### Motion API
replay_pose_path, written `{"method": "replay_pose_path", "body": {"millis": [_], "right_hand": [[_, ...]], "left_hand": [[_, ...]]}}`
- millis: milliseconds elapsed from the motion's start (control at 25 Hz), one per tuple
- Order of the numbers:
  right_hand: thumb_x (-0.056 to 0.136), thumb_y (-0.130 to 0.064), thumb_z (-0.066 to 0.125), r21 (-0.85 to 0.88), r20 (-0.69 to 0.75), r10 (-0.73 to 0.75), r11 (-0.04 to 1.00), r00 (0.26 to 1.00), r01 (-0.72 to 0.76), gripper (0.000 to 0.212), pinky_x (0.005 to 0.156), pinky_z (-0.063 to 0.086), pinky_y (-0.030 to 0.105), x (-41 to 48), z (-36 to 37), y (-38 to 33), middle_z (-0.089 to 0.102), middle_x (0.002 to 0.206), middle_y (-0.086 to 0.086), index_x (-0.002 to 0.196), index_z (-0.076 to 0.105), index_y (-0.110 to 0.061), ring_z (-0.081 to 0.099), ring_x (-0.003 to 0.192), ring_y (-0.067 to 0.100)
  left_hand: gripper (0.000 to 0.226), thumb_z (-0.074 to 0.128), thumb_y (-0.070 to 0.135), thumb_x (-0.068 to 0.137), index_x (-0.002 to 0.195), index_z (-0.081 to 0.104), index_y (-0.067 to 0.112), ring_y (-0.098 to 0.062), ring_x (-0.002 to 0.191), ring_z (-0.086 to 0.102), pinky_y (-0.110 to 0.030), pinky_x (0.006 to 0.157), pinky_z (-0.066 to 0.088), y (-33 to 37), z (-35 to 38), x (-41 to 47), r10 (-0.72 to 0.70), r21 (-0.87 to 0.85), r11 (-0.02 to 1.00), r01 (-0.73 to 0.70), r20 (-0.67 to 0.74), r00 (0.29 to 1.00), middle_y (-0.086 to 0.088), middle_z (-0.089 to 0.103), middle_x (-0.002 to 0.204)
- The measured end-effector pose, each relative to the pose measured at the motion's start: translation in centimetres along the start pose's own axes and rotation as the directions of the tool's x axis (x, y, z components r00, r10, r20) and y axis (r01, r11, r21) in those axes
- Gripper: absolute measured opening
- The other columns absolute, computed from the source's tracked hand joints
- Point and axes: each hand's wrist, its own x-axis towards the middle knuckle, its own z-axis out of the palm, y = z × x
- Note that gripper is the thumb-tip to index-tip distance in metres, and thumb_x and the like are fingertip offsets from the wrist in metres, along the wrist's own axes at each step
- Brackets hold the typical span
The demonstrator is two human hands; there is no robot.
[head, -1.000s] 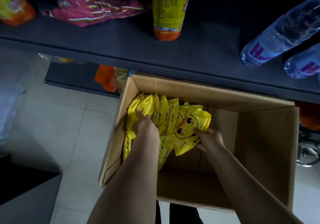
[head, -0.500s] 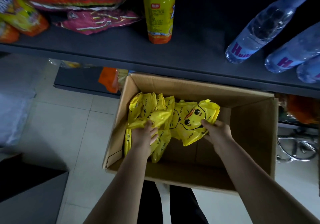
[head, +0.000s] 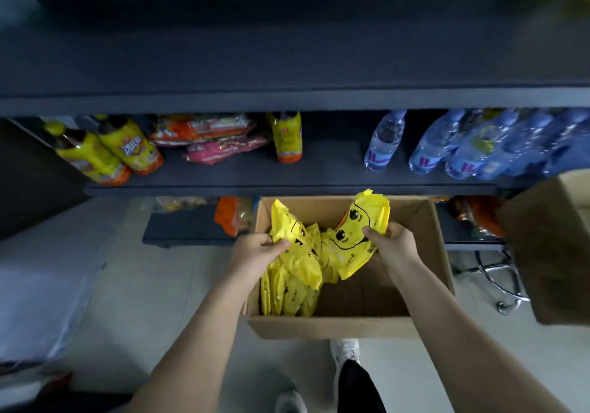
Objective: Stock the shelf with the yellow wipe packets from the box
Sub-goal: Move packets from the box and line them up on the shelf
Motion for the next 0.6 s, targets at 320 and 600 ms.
{"method": "replay_pose_path", "body": {"millis": [320,600], "right_hand": [[0.085,-0.015,0.067,0.076,-0.040,-0.245,0.966,0.969,0.248,0.015,0.083,0.054,0.048,-12.2,-5.9,-10.0,0.069,0.093,0.015,0.094,0.064,-0.003,0.066,0.088,0.033],[0.095,-0.013,0.053,0.148,-0.065,-0.435,0.886,0.898,0.440,0.013,0.055,0.047,0.026,-18.5,-13.2,-18.6,0.062,0.074,0.003,0.096,0.062,-0.004,0.058,0.065,0.018]], "left_hand": [[0.014,0.062,0.013,0.087,0.076,0.059,0.005,-0.020,0.079,0.061,-0.031,0.078,0.053,11.2,-9.1,-9.5,0.257,-0.180,0.957,-0.228,0.161,0.953,-0.013,0.064,0.084],[0.018,0.055,0.011,0.092,0.076,0.046,0.015,-0.020,0.071,0.049,-0.028,0.061,0.038,22.6,-13.0,-17.4,0.469,-0.077,0.883,-0.463,0.200,0.860,-0.009,0.057,0.076]]}}
